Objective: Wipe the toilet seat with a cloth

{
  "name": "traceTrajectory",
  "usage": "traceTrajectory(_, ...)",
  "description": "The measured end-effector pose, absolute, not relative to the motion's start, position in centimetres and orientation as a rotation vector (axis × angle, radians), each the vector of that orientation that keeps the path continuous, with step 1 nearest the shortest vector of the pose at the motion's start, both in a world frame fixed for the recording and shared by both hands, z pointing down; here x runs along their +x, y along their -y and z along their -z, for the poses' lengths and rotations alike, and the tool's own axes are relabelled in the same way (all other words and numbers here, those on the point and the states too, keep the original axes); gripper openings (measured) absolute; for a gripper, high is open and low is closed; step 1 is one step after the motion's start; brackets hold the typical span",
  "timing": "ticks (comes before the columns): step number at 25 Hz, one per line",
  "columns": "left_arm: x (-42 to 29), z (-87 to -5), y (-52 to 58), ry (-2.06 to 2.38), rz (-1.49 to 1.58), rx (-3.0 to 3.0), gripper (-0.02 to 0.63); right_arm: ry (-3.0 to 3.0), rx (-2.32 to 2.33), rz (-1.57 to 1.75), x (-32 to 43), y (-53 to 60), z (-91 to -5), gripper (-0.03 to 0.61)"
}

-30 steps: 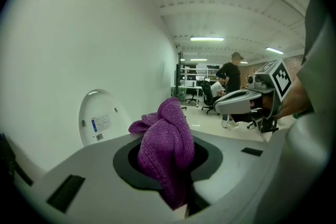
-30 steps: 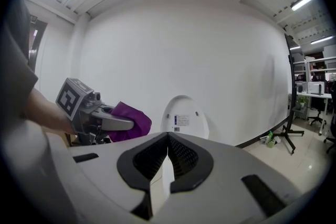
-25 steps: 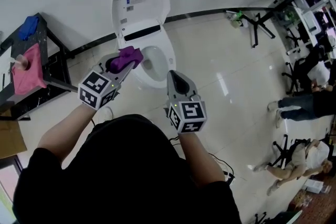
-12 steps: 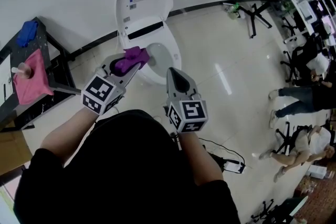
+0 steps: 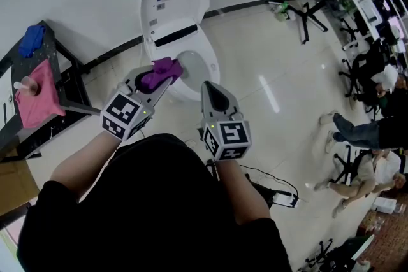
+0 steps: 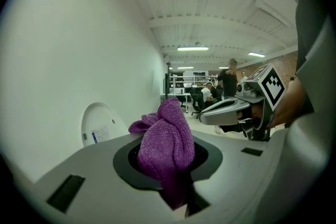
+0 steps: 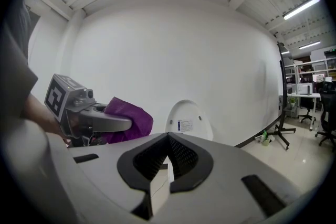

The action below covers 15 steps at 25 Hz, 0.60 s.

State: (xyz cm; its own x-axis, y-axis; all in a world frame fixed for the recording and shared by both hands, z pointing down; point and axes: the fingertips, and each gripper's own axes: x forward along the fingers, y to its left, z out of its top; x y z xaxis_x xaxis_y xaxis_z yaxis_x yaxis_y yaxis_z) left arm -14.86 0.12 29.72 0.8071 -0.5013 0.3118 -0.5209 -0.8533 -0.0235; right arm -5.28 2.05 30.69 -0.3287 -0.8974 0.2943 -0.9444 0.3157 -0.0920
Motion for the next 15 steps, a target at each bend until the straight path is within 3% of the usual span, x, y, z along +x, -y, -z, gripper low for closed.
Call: traceTrajectory(15, -14.29, -29.75, -0.25, 0.845, -0.478, 2.917, 0.087, 2.395, 1.684, -0.355, -4.79, -2.29, -30.27, 0.014)
